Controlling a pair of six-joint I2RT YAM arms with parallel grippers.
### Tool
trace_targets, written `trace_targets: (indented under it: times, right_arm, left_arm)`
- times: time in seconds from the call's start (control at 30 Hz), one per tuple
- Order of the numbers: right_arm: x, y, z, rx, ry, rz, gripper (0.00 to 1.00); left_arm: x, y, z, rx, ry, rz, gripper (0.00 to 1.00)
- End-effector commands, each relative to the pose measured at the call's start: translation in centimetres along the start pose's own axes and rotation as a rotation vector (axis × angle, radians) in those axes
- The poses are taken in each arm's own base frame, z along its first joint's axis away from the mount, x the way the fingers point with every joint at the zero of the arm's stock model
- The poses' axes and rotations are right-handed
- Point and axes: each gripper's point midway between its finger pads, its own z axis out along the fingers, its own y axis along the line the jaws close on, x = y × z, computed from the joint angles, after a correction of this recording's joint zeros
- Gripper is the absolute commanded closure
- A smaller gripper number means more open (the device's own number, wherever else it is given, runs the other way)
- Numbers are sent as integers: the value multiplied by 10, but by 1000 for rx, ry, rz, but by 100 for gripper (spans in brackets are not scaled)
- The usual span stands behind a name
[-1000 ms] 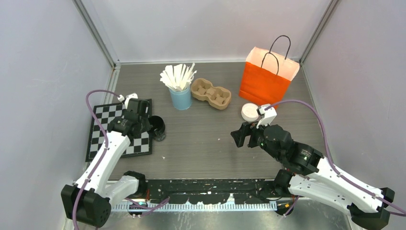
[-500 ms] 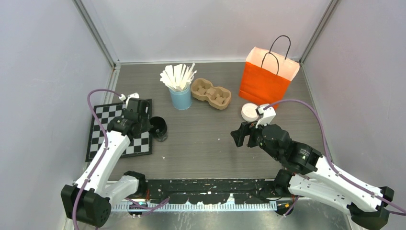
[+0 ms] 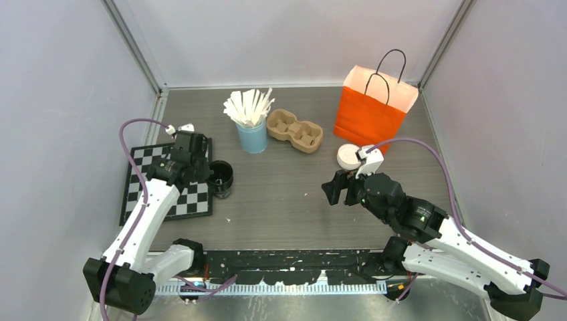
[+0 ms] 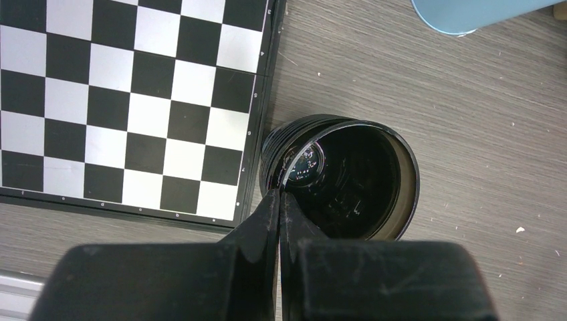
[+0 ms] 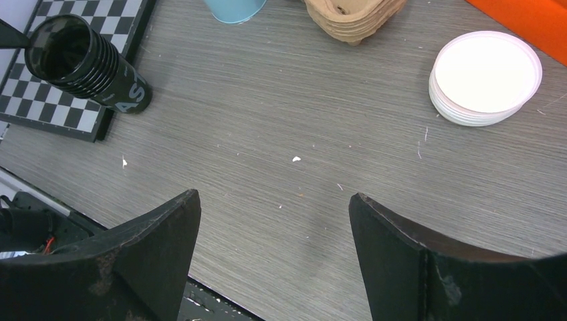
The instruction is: Pack the takeout coffee
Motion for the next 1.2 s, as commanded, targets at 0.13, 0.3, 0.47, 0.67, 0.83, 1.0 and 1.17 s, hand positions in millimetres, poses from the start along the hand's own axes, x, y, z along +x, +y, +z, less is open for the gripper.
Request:
trace_targets:
  times: [0.13, 0.3, 0.47, 0.67, 0.83, 1.0, 1.17]
  right_arm:
    - [-7, 3, 2, -1, -33, 29, 15]
    - [-9, 4, 3, -1, -36, 35, 16]
    - [-10, 5, 3, -2, -36, 36, 16]
    - [-9, 6, 5, 1, -35, 36, 16]
    - [-7, 5, 13, 11, -36, 27, 17]
    - [-4, 10, 17, -2, -13, 28, 17]
    - [-3, 11, 16, -7, -12, 29, 17]
  left_arm:
    - [-22, -8, -26, 70, -72, -22, 100]
    - [-26, -6, -35, 77, -93, -25, 100]
    - [-31, -7, -45, 99, -121, -28, 100]
    - [-37, -11, -57, 136, -149, -40, 100]
    - [-40, -9, -57, 133, -180, -42, 100]
    - [-27, 2, -33, 43, -112, 27, 73]
    - [-15, 8, -11, -28, -26, 89, 78]
